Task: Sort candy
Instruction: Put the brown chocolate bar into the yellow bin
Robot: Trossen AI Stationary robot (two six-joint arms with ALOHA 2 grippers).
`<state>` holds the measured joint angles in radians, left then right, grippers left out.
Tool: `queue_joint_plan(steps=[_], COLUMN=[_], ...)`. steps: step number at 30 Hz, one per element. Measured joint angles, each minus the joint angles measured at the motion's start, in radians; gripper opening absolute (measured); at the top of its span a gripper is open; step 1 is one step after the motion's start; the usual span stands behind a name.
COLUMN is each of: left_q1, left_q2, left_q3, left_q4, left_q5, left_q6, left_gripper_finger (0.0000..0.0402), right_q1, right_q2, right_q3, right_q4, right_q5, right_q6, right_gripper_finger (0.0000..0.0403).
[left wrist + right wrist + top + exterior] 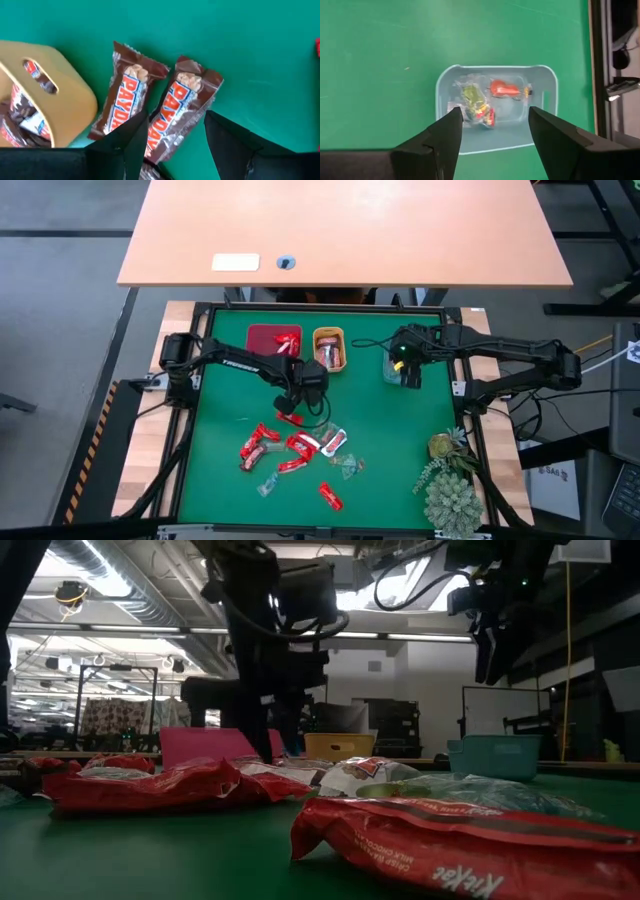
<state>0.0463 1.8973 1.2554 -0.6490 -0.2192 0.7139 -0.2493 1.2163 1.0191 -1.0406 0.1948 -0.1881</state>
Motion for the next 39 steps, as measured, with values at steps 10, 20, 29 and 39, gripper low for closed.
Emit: queue_joint_plan(steps=[10,20,29,39], left_q1=[0.012,0.036,0.032,-0.05], left_q2=[0.0,0.0,0.0,0.001], left_q3=[-0.075,-0.078,-0.078,-0.033], left_q4=[0.119,0.129,0.129,0.141], left_q5=[0.034,0.129,0.132,0.094], left_q6=[0.085,0.082,0.077,-0.029], left_gripper_finger=[0.0189,0.017,0.0115,0.0096], right_q1=[0.0,0.0,0.0,0.0], right_q2=[0.0,0.0,0.0,0.0], right_q3=[0.0,0.0,0.0,0.0], right_q4=[0.0,0.0,0.0,0.0], right_q5=[-0.011,-0.011,-0.01,-0.01], right_q6=[0.0,0.0,0.0,0.0], right_gripper_finger=[0.0227,0.0227,0.0227,0.0227])
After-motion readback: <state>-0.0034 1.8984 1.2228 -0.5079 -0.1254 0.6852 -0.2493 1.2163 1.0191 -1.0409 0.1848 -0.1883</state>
